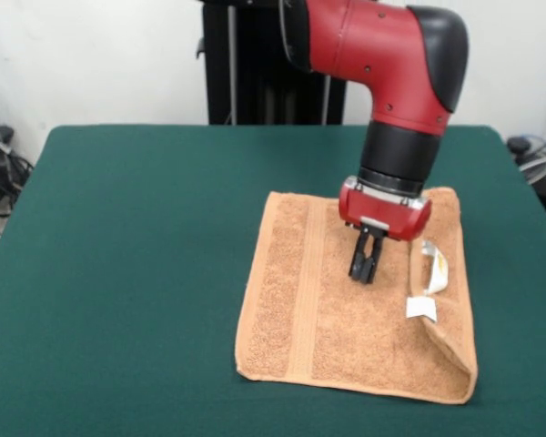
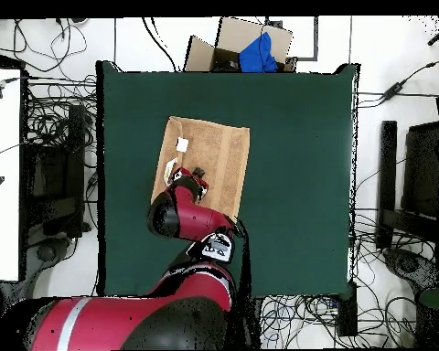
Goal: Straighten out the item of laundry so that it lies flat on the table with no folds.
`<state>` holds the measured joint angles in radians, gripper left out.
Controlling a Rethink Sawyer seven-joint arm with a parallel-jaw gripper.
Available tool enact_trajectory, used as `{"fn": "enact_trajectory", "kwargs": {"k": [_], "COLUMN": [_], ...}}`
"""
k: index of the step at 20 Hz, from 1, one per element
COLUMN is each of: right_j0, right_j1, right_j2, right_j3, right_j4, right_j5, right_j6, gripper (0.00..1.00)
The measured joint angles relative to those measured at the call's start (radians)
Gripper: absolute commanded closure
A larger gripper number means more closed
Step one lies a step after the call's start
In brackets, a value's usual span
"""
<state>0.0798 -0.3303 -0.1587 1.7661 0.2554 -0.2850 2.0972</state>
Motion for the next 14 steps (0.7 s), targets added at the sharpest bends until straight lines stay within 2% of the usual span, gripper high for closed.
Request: {"fn": "enact_trajectory", "kwargs": {"k": [14], "right_j0": [-0.040], "right_j1": [-0.012], "right_j2": [0.079], "right_j3": [0.002], "right_j4": [0.000], "right_j5": [0.000], "right_j6": [0.000], "gripper": [1.00]}}
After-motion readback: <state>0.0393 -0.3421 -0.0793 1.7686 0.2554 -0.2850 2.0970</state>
